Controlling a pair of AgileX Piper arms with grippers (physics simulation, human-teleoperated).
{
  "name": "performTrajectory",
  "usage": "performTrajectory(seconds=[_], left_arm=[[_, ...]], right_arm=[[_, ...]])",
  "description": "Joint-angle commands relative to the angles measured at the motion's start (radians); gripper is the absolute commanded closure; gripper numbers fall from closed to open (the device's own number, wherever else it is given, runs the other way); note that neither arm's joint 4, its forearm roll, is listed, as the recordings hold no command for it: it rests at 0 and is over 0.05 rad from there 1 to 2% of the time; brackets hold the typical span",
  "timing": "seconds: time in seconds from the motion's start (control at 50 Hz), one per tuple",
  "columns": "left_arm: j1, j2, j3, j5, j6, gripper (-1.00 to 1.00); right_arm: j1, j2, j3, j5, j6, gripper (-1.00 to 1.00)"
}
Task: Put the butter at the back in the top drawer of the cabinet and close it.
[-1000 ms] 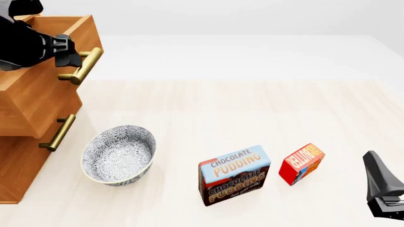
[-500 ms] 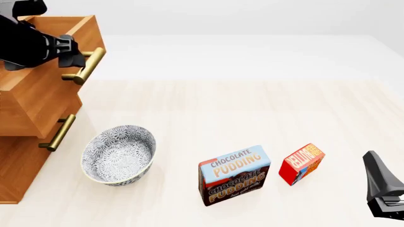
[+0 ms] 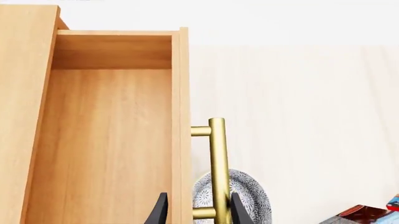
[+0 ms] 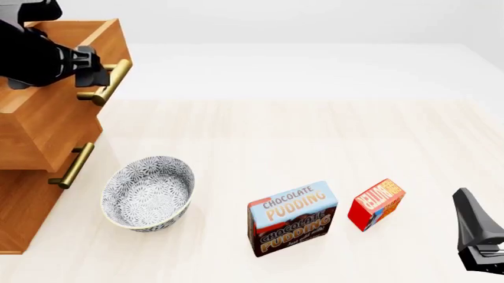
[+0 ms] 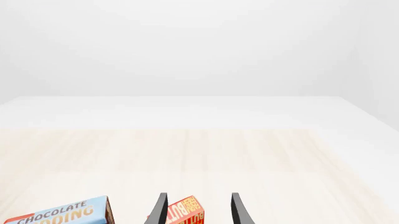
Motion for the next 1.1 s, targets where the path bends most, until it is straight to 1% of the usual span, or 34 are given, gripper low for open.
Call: performTrajectory(seconds=[0.02, 0.66, 0.9, 0.94, 1.1], left_arm=[[-0.019, -0.010, 0.013, 0.003, 0.009, -1.00], [-0.048, -0.006, 0.024, -0.007, 0.005, -1.00], [-0.081, -0.008, 0.034, -0.014, -0.002, -1.00], [-0.098, 0.001, 0.036, -0.015, -0.021, -1.00], [-0.110, -0.001, 0.047, -0.024, -0.018, -1.00]], right_arm=[[0.000, 0.000, 0.000, 0.000, 0.000, -1.00], [0.000, 0.000, 0.000, 0.000, 0.000, -1.00], [0.000, 0.000, 0.000, 0.000, 0.000, -1.00], [0.000, 0.000, 0.000, 0.000, 0.000, -1.00], [0.000, 0.000, 0.000, 0.000, 0.000, -1.00]])
